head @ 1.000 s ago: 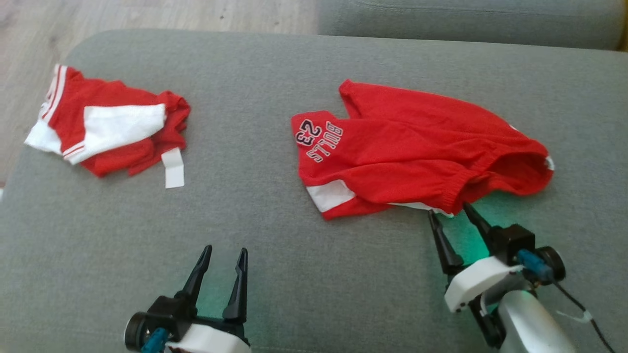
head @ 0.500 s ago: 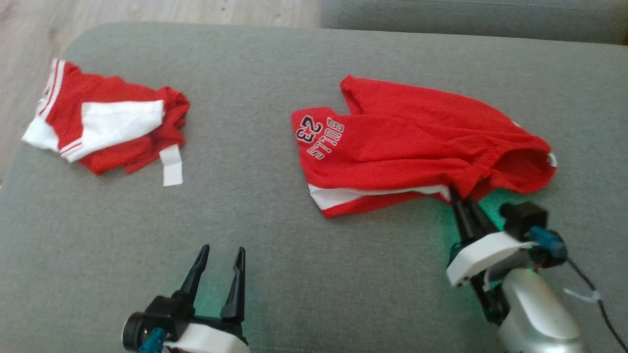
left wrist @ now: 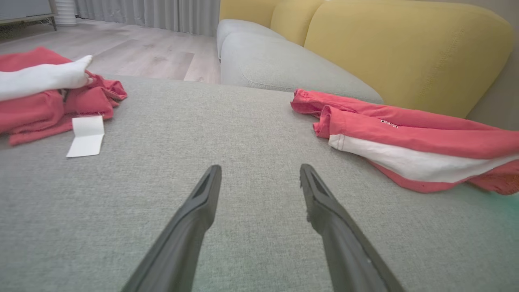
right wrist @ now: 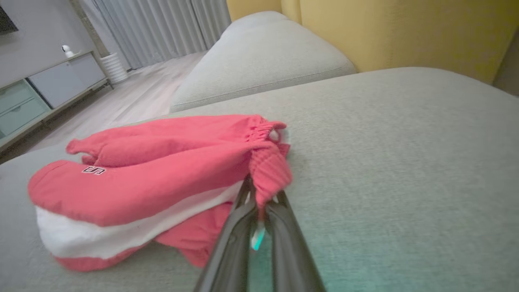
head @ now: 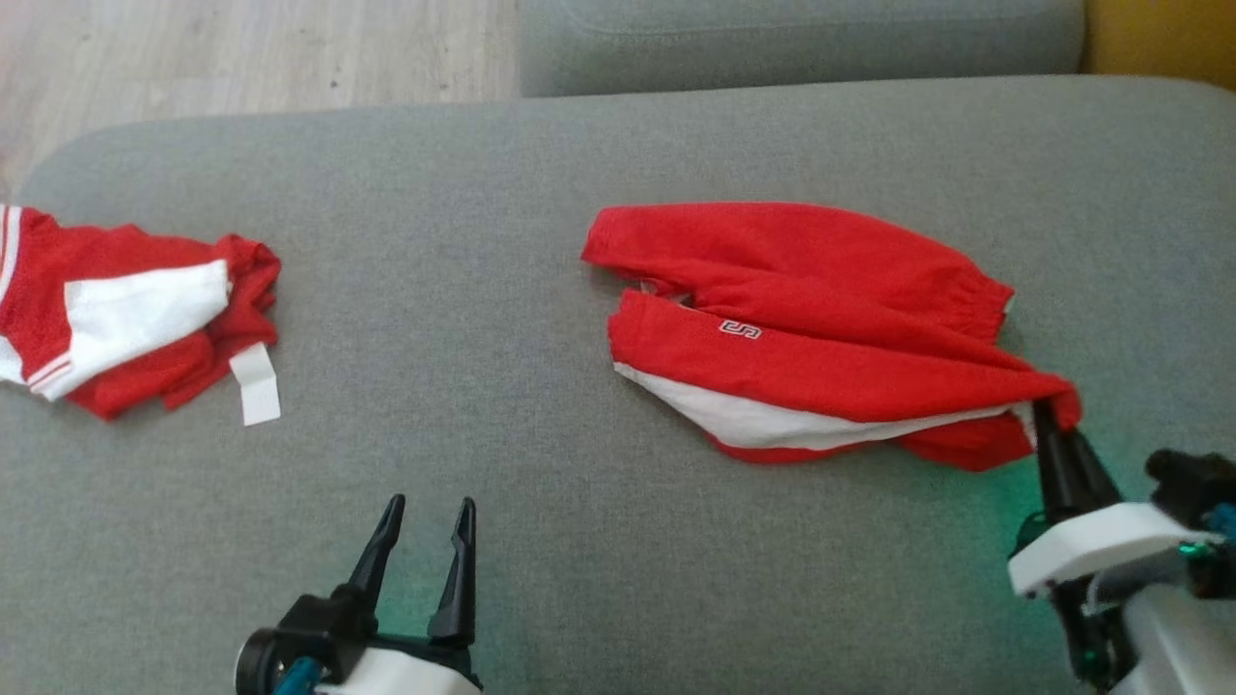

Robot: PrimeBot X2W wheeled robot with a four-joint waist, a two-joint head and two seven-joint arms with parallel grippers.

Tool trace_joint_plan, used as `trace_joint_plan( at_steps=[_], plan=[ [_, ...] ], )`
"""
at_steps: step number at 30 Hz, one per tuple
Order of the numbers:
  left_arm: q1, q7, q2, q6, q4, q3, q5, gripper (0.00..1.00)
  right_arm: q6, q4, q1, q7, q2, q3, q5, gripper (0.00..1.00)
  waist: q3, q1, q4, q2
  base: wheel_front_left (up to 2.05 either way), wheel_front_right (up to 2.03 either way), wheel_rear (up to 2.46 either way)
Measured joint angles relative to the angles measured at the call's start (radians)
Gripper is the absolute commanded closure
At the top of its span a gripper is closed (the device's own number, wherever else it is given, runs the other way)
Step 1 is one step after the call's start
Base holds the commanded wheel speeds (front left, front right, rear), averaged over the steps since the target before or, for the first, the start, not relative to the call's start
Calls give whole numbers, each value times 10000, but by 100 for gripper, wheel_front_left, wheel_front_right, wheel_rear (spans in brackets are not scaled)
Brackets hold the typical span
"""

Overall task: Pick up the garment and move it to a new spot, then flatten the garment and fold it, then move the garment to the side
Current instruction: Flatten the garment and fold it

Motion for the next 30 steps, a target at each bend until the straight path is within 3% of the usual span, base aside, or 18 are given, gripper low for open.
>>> trace_joint_plan(
  at_steps=[6,7,9,14,20,27,30],
  plan=[
    [-151,0,0,-33,8,-109,13,0,0,470,-1060,821,-148,-247,-543,100,501,2,71,0,0,0,0],
    [-253,0,0,-35,8,-165,13,0,0,717,-1386,1014,-190,-251,-725,96,594,2,120,0,0,0,0],
    [-473,0,-2,-44,4,-232,15,0,0,1233,-2051,1216,-303,-247,-1281,0,780,2,233,0,0,0,0],
    [-885,0,-2,-119,-2,-311,73,0,0,2230,-2961,909,-324,-688,-2397,0,1084,4,388,0,0,0,0],
    [-921,0,-4,-128,-79,-307,-29,0,0,2775,-2597,127,-199,-1632,-3390,0,954,2,-106,0,0,0,0],
    [-1425,0,-4,-132,-207,-692,-205,0,0,2420,-1893,-84,497,-2199,-3939,0,879,1,-944,0,0,0,0],
    [-1813,0,-8,-140,-173,-997,-207,0,0,936,-1535,-136,736,-2368,-4100,0,997,1,-1185,0,0,0,0]
  ],
)
